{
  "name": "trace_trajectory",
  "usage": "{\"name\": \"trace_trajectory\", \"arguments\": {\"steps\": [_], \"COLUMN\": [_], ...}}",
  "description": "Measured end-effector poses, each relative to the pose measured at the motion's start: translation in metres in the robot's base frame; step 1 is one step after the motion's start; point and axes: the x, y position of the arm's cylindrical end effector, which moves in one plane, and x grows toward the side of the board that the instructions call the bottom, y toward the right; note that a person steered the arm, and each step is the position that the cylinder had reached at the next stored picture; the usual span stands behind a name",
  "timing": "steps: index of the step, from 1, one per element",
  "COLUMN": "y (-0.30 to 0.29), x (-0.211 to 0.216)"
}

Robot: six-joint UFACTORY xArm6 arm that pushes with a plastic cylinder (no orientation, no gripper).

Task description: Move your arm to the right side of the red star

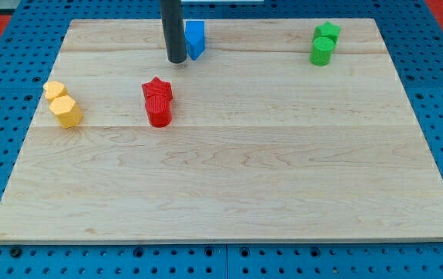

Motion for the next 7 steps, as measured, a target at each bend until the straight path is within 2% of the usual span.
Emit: {"name": "trace_trajectory", "arguments": {"steps": [2,3,7], "y": [0.0,-0.003,0.001], "x": [0.002,0.016,0.017]}}
